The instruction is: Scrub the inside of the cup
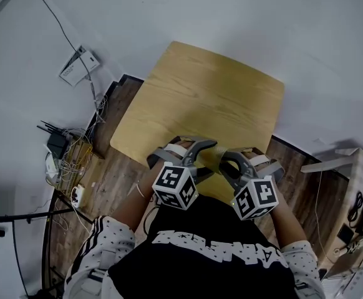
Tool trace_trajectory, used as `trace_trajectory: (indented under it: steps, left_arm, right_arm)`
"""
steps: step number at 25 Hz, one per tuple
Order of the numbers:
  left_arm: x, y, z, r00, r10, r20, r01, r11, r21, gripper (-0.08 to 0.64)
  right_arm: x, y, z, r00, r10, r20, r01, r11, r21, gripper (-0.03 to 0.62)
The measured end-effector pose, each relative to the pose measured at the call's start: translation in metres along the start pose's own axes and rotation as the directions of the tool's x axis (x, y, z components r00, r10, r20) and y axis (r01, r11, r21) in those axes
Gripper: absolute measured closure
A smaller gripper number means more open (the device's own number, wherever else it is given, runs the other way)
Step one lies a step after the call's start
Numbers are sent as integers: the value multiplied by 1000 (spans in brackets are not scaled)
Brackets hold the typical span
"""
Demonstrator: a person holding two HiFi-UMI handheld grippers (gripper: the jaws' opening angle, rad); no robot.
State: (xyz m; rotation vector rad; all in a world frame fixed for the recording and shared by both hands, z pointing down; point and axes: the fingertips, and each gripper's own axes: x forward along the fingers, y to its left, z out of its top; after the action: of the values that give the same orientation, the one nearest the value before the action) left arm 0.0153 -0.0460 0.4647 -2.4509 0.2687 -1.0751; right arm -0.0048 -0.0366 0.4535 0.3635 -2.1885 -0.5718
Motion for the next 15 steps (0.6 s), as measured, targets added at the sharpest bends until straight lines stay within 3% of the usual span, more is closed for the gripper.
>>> trace_trajectory:
  steps: [5,15]
  left_arm:
    - [-1,-2,3,997,-48,53,52,996,-77,209]
    - [2,-9,14,977,-148,152,170,974,-149,207]
  right_arm:
    - [-2,-1,0,999,-44,-17,40,974,-224,525]
    - [-13,0,-3,997,-78,0,71,905,-421,526]
